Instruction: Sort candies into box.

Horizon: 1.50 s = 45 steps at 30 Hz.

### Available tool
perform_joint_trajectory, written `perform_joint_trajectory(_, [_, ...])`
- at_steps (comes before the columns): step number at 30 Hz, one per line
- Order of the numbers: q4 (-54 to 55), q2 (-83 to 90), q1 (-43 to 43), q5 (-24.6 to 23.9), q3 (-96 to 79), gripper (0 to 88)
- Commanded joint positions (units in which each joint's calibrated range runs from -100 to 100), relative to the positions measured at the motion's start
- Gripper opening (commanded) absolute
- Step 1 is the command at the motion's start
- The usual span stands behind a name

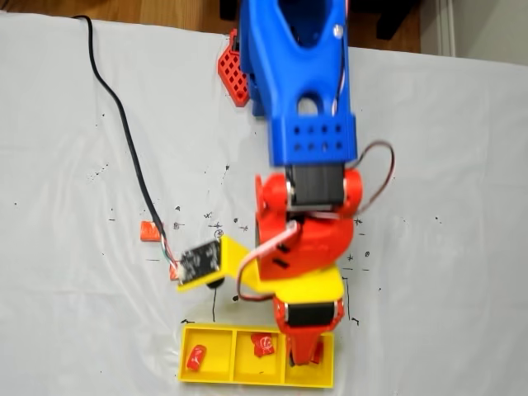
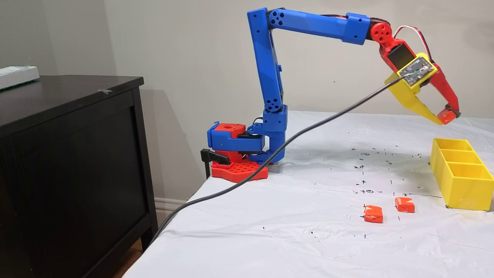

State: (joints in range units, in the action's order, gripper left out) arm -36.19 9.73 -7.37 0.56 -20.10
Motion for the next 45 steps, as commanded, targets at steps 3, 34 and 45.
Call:
perform_joint_trajectory(3, [4.14, -2.35, -2.59, 0.20, 5.04, 0.2])
perform_joint_trajectory(34, [3.73, -6.34, -2.77, -0.24, 7.31, 24.1])
perform_joint_trajectory(45, [-0.04, -1.59, -1.86, 0.10, 6.95, 10.3])
